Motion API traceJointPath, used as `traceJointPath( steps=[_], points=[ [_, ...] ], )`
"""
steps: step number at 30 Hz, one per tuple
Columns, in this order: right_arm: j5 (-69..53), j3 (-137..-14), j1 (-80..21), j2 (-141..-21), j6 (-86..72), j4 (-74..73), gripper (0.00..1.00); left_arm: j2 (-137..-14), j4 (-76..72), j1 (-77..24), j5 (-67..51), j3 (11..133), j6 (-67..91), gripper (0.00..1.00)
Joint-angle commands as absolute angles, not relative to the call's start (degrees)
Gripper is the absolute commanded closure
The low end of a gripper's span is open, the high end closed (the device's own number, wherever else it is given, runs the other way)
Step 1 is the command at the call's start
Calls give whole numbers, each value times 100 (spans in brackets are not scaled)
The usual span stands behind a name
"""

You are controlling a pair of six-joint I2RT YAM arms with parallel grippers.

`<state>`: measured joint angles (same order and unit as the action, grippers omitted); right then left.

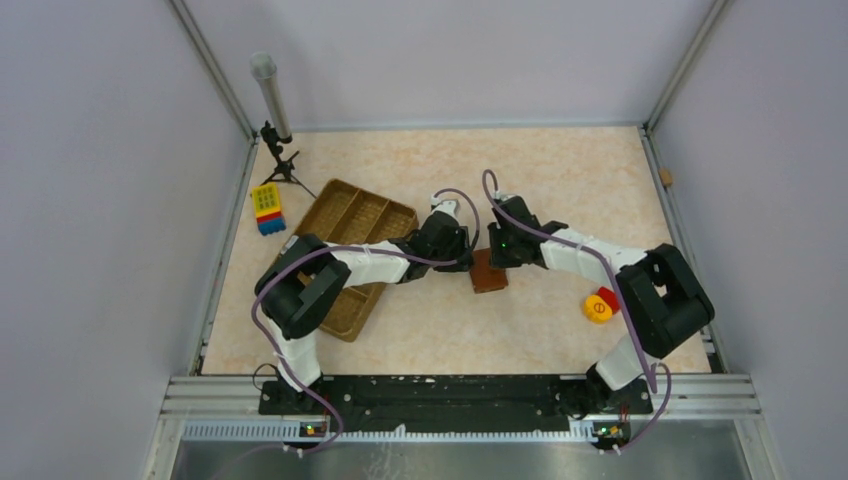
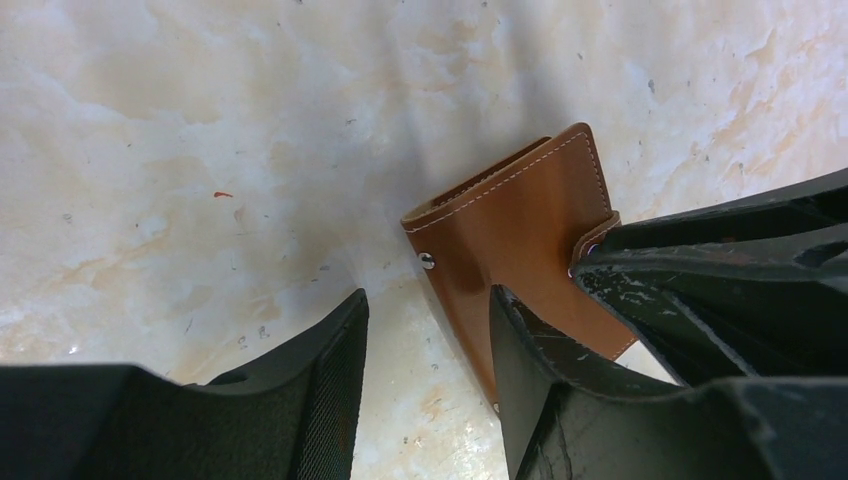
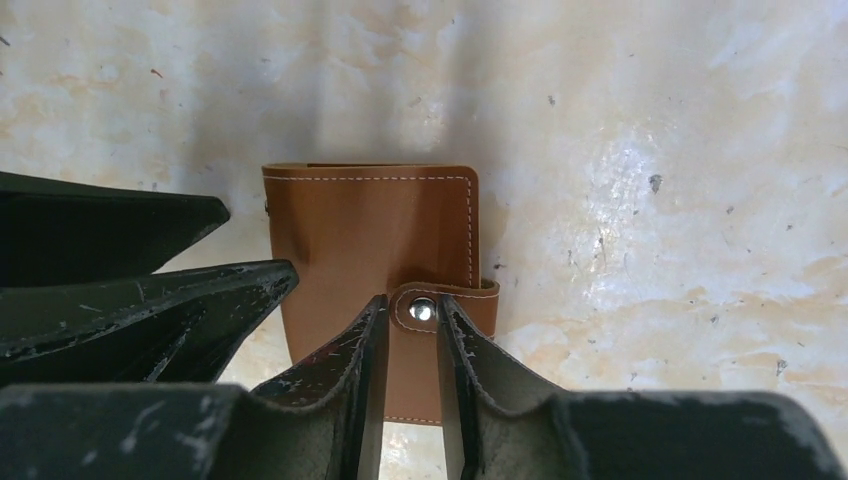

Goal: Put the credit cards into the card holder
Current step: Close the card holder at the center of the board.

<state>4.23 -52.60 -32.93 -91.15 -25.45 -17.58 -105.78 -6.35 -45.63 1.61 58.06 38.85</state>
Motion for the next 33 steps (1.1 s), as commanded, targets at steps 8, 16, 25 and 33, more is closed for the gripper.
traceJointPath(
  steps=[8, 16, 25, 33],
  points=[
    [819, -5633, -3595, -9333, -2377, -1966, 70, -10730, -799, -4549, 26, 5772, 3977, 50],
    [1401, -5824, -3813, -9590, -2400, -2312, 74, -10719, -908, -4546, -167, 5693, 4063, 50],
    [1652, -5716, -3841, -9607, -2683, -2451, 99, -10658, -1661, -4496, -550, 5123, 4694, 48],
    [1762, -5579, -3843, -9847, -2953, -2527, 100, -10739, -2825, -4474, -945, 4427, 5596, 43]
  ],
)
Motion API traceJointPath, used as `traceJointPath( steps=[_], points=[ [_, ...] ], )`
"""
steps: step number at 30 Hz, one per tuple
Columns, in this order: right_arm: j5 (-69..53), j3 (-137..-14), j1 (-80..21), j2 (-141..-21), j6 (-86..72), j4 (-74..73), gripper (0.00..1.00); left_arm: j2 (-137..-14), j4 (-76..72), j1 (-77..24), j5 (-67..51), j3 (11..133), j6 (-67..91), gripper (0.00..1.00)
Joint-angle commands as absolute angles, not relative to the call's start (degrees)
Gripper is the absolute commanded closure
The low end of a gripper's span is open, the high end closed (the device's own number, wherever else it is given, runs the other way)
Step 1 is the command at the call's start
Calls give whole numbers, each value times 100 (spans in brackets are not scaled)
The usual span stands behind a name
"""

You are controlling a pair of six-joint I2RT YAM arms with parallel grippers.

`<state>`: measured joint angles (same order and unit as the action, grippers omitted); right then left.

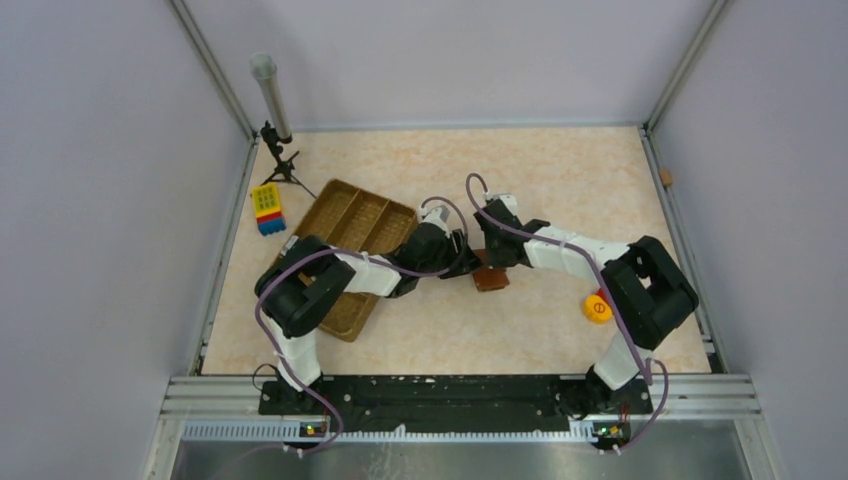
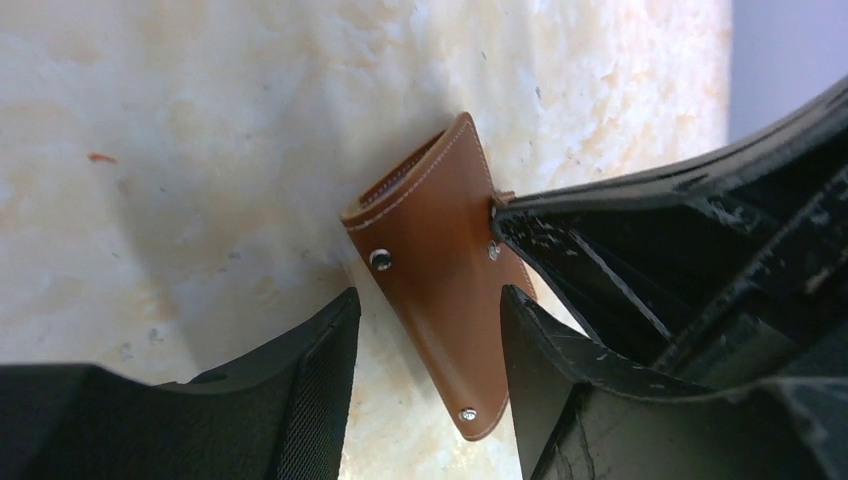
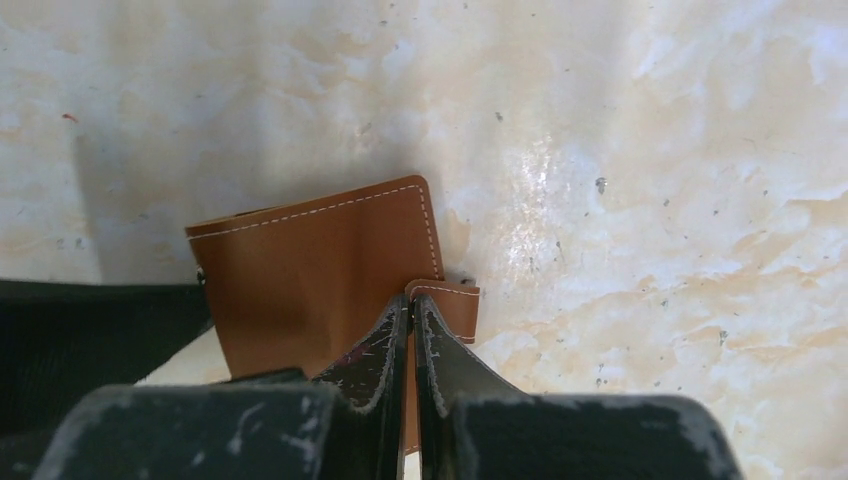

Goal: Put the credit cards into the card holder
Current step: Close the card holder at the center of the board.

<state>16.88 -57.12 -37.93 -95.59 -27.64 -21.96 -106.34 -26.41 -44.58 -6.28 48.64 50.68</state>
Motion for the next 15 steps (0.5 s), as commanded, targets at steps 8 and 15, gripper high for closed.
traceJointPath(
  steps=[8, 15],
  points=[
    [1460, -5405, -3845, -9737, -3008, -2285, 100, -11138, -3630, -4474, -1223, 4279, 6072, 59],
    [1263, -5171, -3841, -9233, -2978, -2029, 100, -11141, -3393, -4474, -978, 4298, 5946, 89]
  ],
)
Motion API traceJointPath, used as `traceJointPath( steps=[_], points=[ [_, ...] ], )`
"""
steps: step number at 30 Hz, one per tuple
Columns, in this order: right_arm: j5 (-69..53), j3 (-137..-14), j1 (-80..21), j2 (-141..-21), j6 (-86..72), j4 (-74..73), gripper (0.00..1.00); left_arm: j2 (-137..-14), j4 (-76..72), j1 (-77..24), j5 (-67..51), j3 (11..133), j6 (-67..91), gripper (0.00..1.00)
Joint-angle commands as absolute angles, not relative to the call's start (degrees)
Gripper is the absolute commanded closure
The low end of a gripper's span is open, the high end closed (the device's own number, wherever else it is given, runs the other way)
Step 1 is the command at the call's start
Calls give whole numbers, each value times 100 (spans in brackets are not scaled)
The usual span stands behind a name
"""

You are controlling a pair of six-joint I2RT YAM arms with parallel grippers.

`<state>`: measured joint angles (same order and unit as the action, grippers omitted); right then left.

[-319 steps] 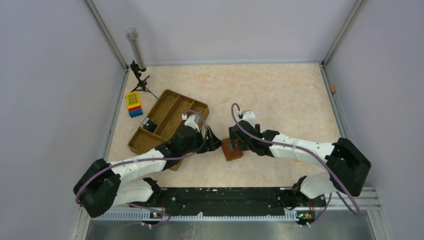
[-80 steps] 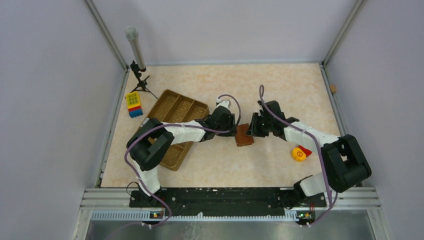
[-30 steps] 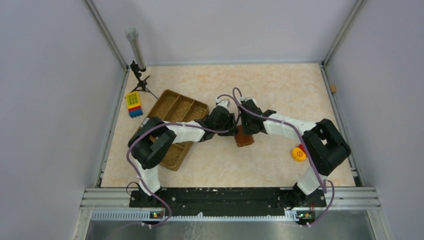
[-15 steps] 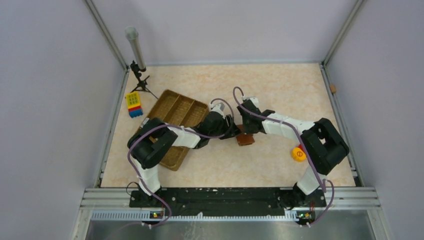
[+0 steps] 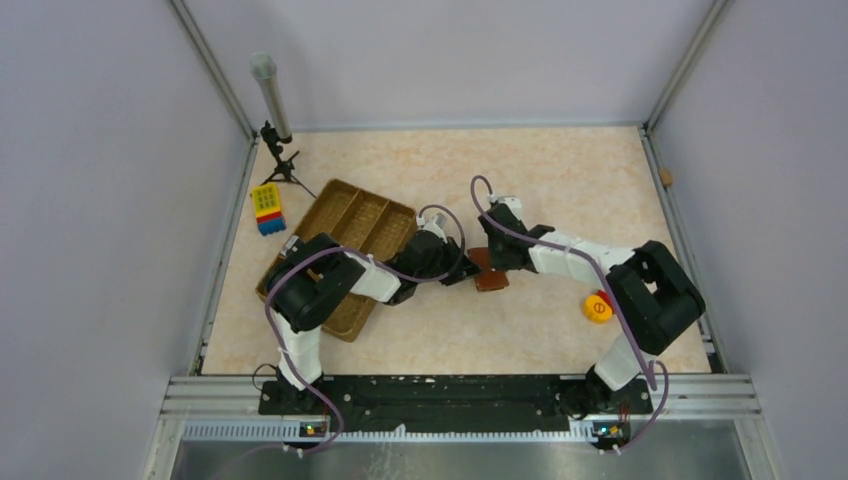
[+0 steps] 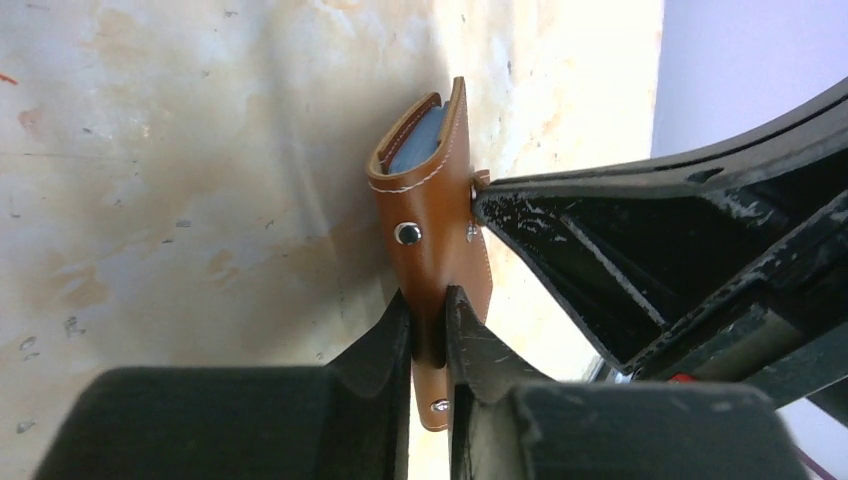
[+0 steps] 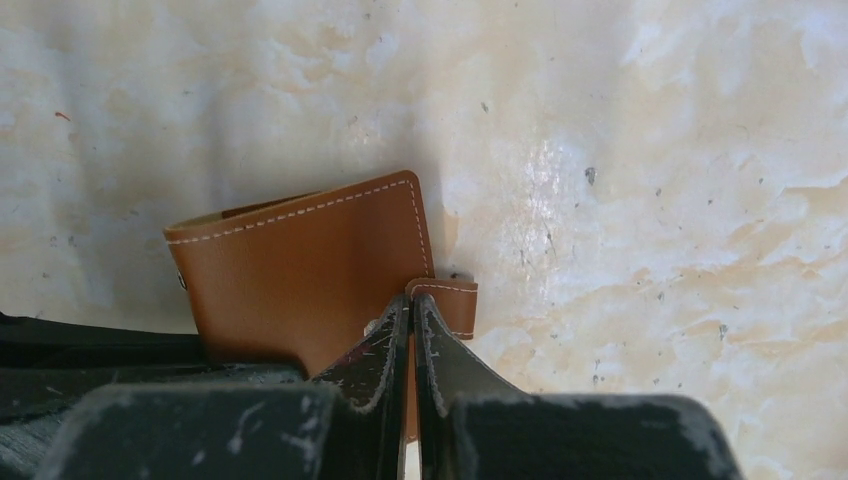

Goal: Put the credit cards into the card holder
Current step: Close the card holder at the center of the board.

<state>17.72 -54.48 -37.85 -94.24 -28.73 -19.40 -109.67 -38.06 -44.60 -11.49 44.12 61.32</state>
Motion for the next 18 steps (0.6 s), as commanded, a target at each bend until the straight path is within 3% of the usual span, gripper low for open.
traceJointPath(
  steps=[1, 7, 18],
  points=[
    [1248, -5147, -3841, -9166, -2968, -2011, 100, -11144, -3386, -4474, -964, 4300, 5942, 91],
    [1021, -4990, -3841, -8781, -2887, -1753, 100, -11107, -3182, -4474, -868, 4332, 5807, 100],
    [1130, -4819, -3841, -8484, -2859, -1540, 100, -11144, -2981, -4474, -831, 4396, 5696, 100]
  ],
)
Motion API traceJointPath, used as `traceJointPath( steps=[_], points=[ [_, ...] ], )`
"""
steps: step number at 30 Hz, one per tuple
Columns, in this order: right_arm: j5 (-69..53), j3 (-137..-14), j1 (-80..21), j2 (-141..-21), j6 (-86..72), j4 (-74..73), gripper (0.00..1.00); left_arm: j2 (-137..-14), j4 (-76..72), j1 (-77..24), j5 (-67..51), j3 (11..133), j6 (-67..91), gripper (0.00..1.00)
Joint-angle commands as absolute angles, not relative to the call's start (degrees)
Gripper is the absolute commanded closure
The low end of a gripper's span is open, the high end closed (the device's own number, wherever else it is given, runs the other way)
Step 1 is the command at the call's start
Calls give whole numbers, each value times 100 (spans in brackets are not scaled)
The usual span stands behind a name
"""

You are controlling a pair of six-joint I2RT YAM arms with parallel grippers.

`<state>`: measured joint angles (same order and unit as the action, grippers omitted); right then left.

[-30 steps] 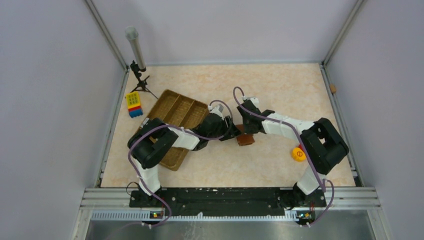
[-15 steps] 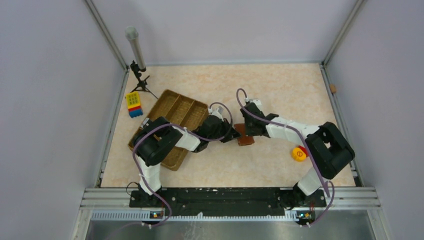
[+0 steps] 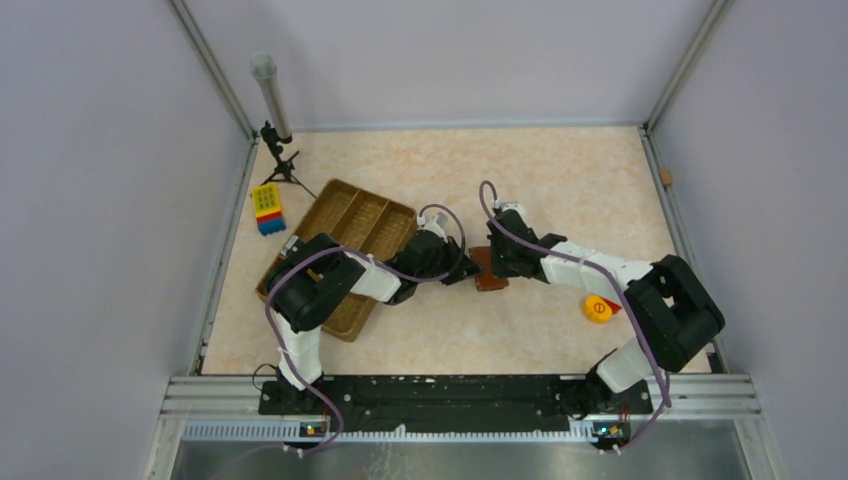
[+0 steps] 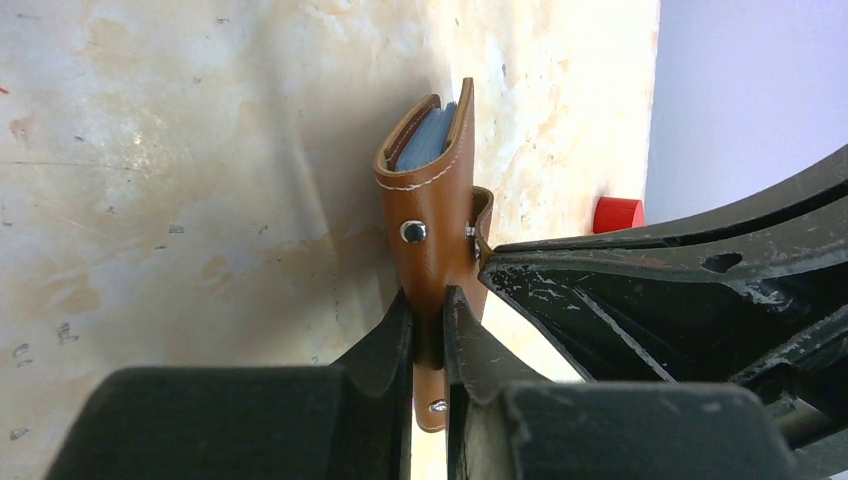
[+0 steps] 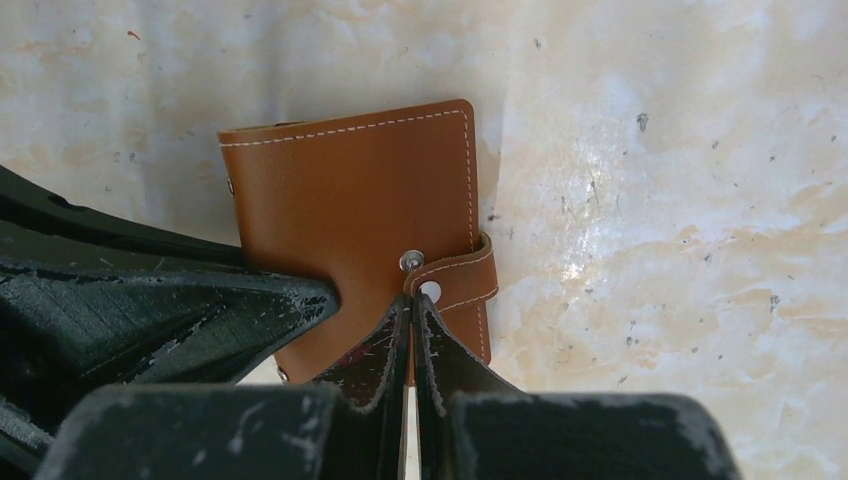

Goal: Put the credit cards into the card holder
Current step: Close the card holder at the center of the board.

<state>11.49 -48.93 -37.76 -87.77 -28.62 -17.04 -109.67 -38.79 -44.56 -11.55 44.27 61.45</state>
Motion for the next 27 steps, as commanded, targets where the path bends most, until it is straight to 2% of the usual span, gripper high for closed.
traceJointPath(
  steps=[1, 27],
  points=[
    [1163, -4812, -3841, -8470, -2845, -1522, 100, -11145, -2980, -4474, -834, 4390, 5695, 100],
    [1065, -4629, -3817, -8713, -2662, -794, 100, -11173, -2887, -4477, -896, 4447, 5618, 100]
  ],
)
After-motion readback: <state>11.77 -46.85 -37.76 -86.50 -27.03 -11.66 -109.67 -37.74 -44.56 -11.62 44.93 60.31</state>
